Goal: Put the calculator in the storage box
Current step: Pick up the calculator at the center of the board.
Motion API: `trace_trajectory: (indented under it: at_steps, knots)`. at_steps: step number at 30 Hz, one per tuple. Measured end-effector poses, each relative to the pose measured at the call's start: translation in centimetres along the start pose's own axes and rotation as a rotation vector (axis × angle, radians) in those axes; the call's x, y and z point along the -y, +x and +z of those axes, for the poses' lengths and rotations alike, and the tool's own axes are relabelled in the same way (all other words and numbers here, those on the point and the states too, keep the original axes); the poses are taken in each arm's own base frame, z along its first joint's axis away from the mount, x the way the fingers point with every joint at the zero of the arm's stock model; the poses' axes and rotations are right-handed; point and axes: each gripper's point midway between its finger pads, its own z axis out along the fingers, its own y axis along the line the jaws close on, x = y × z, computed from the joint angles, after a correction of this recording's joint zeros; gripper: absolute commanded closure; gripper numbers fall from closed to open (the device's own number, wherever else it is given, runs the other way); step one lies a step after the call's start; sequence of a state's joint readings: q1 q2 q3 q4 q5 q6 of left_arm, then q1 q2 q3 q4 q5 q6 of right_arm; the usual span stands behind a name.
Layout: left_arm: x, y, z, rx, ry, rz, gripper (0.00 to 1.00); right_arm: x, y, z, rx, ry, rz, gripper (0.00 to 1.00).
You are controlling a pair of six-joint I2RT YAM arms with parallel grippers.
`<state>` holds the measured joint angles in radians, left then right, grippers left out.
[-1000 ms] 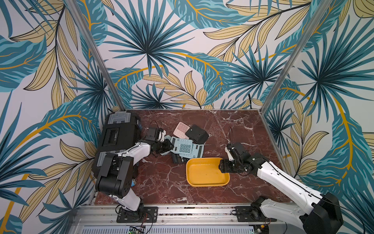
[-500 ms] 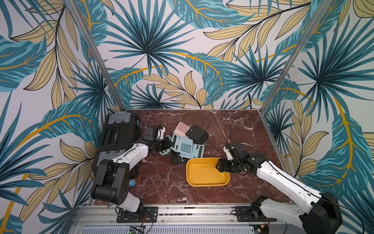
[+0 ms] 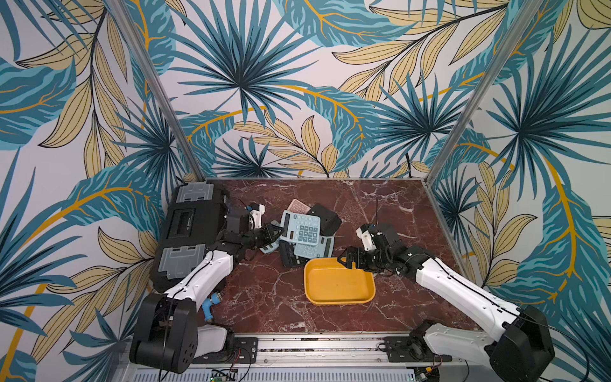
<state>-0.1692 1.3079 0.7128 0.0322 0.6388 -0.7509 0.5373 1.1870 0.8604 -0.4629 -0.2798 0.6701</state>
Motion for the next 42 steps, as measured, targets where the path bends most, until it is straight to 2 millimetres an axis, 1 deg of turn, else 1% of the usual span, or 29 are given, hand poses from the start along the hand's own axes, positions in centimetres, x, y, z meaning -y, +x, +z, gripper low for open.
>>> trace_trajectory:
  at_steps: [4, 7, 13, 17, 20, 22, 26, 30, 34, 39, 42]
  knots:
    - [-0.5, 1.1, 1.0, -0.027, 0.066, -0.080, 1.00, -2.0, -2.0, -0.3, 0.068, -0.079, 0.000, 0.23]
    - [-0.6, 1.6, 1.2, -0.031, 0.107, -0.114, 1.00, -2.7, -3.4, 0.0, 0.106, -0.118, 0.013, 0.24]
    - [1.0, 1.1, 1.0, -0.020, 0.183, -0.105, 1.00, -3.7, -5.8, 1.7, 0.131, -0.208, 0.069, 0.27]
    - [1.7, 1.2, 1.0, -0.025, 0.210, -0.094, 1.00, -5.1, -6.9, 2.9, 0.122, -0.285, 0.098, 0.34]
    - [2.1, 1.5, 1.2, -0.035, 0.221, -0.088, 1.00, -6.2, -7.8, 3.4, 0.121, -0.341, 0.110, 0.40]
    - [2.2, 1.7, 1.4, -0.044, 0.226, -0.084, 1.00, -6.8, -8.2, 3.5, 0.121, -0.366, 0.116, 0.45]
    - [2.3, 1.8, 1.6, -0.048, 0.232, -0.082, 1.00, -7.0, -8.7, 3.8, 0.120, -0.382, 0.136, 0.46]
    - [2.4, 1.9, 1.6, -0.051, 0.233, -0.079, 1.00, -6.9, -8.7, 4.2, 0.111, -0.382, 0.148, 0.48]
    - [2.5, 1.9, 1.7, -0.050, 0.235, -0.076, 1.00, -6.9, -8.9, 4.6, 0.108, -0.392, 0.165, 0.57]
    - [2.5, 1.9, 1.8, -0.049, 0.240, -0.071, 1.00, -7.2, -9.3, 4.7, 0.115, -0.419, 0.192, 0.72]
    - [2.4, 2.0, 2.0, -0.053, 0.239, -0.072, 0.94, -7.3, -9.5, 4.6, 0.121, -0.426, 0.200, 0.81]
